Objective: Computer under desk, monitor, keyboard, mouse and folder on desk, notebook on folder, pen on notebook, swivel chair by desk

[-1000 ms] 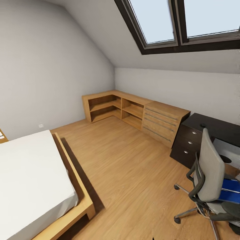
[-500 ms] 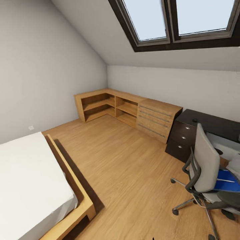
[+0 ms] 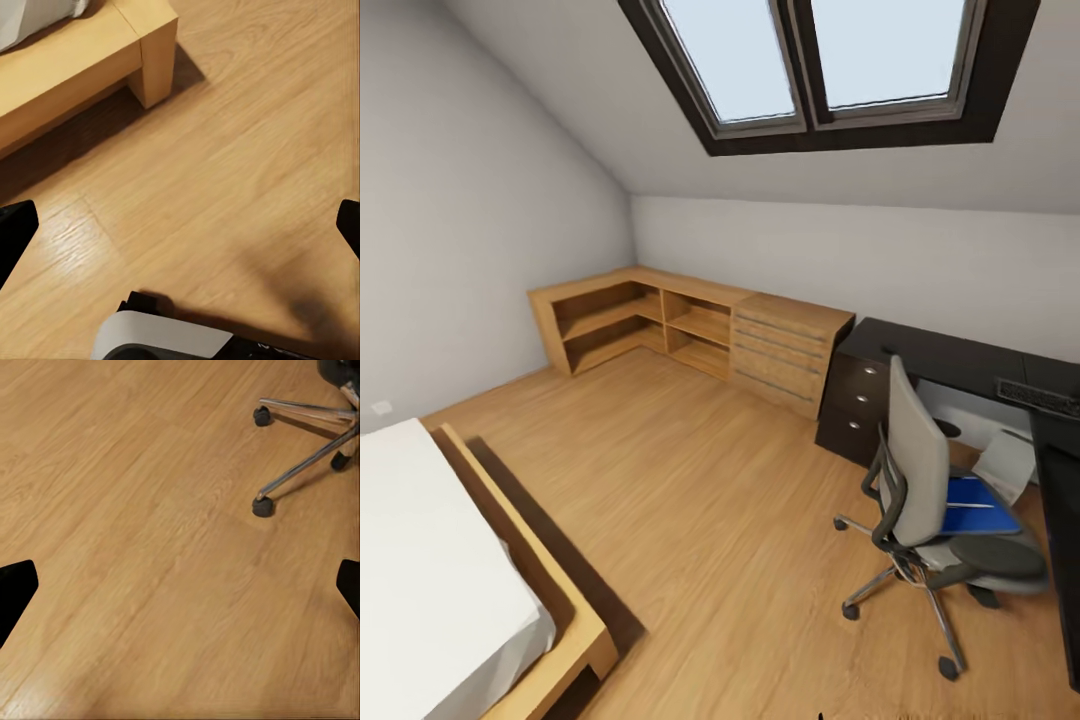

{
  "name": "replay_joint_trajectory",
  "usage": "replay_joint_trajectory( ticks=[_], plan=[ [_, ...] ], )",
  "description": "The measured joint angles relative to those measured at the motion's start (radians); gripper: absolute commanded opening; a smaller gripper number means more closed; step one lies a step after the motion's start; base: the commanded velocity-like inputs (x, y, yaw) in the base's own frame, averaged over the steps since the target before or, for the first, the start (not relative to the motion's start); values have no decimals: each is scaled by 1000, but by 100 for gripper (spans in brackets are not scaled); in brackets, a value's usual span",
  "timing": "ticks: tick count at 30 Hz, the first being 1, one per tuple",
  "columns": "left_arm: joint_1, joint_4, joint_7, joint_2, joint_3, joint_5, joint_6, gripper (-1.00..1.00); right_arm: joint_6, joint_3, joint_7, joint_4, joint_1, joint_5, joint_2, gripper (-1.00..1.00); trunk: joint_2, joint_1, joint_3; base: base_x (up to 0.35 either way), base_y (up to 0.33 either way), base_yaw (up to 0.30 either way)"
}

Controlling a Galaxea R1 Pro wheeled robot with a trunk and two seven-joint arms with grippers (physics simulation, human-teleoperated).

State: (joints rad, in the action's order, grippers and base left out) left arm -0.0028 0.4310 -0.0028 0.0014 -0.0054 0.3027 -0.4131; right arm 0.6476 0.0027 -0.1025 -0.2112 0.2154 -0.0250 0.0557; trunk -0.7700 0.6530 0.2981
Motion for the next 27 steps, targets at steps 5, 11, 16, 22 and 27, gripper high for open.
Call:
replay_joint_trajectory(
  ticks=[5, 11, 16, 22, 27],
  plan=[
    [0, 0, 0, 0, 0, 0, 0, 100, -6, 1, 0, 0, 0, 2, 1, 100, 0, 0, 0, 0, 0, -300],
    [0, 0, 0, 0, 0, 0, 0, 100, -4, 1, 0, 0, 0, 3, 1, 100, 0, 0, 0, 0, 0, -296],
    [0, 0, 1, 0, 0, 0, 0, 100, -2, 1, 0, 0, 0, 3, 1, 100, 0, 0, 0, 0, 0, -293],
    [0, 0, 1, 0, 0, 0, 0, 100, -2, 3, 0, 0, 0, 3, 2, 100, 0, 0, -1, 11, 12, -291],
    [0, 0, 1, 0, 0, 0, 0, 100, -2, 3, 1, 0, 0, 3, 2, 100, 0, 0, -3, 117, 185, -288]
  ],
)
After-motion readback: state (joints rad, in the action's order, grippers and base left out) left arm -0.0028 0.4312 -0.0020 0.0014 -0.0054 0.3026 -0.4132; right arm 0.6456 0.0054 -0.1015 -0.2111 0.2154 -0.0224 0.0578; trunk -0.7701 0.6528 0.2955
